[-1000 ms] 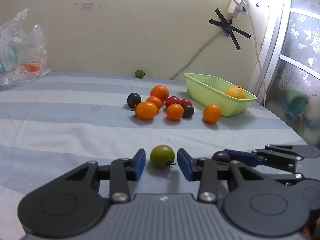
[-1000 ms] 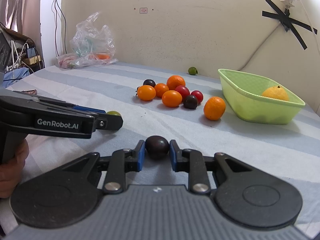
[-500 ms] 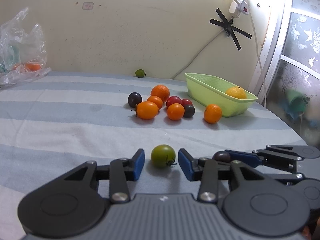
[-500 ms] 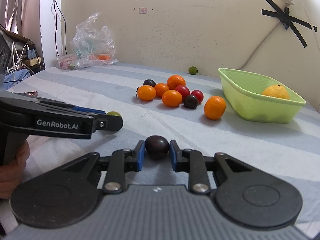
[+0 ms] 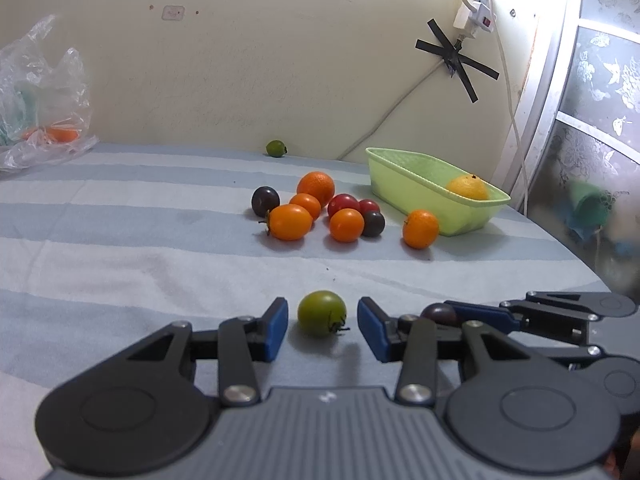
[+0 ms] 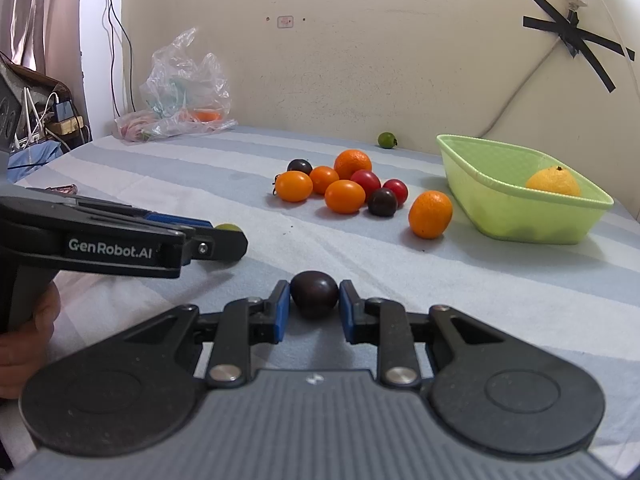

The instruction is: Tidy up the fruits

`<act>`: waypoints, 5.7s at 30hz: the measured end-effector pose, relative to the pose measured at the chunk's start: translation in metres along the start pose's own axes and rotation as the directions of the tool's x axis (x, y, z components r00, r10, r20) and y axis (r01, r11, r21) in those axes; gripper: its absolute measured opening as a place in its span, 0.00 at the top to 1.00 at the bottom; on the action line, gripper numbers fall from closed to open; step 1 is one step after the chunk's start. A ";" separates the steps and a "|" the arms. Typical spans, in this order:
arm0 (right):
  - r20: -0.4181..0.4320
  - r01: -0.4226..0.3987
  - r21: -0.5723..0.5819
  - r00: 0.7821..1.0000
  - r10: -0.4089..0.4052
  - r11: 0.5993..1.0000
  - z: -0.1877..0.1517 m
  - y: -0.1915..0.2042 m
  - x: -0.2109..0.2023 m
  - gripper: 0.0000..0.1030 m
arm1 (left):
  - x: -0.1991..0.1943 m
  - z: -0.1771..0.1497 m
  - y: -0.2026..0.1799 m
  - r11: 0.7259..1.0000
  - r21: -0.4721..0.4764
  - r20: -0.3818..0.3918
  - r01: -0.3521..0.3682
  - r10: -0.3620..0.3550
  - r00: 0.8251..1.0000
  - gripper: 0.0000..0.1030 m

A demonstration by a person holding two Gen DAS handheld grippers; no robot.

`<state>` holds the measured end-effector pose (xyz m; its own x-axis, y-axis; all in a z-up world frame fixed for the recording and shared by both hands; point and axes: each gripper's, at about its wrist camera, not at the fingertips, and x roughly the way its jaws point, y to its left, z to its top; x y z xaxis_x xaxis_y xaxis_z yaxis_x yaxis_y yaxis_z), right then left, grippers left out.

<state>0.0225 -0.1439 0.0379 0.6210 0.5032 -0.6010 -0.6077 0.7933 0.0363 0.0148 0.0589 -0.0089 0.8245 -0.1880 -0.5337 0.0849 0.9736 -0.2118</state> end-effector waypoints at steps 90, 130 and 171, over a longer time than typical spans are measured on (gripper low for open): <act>0.094 0.097 -0.426 0.994 -0.063 0.899 0.044 0.018 0.053 0.66 | 0.032 0.057 0.009 0.990 -0.099 -0.071 0.097 -0.105 0.992 0.60; 0.190 0.224 0.006 0.957 -0.221 0.975 0.041 -0.101 -0.028 0.65 | 0.078 0.127 -0.100 0.971 0.142 -0.031 0.192 -0.190 0.981 0.65; -0.047 -0.124 -0.207 0.992 0.117 0.970 0.083 -0.049 0.065 0.66 | 0.053 0.105 0.044 0.975 -0.187 -0.035 0.119 -0.128 0.991 0.58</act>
<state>0.1339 -0.1219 0.0635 0.5217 0.5755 -0.6298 -0.7694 0.6363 -0.0559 0.1210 0.1049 0.0391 0.7870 -0.3154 -0.5302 0.0766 0.9028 -0.4233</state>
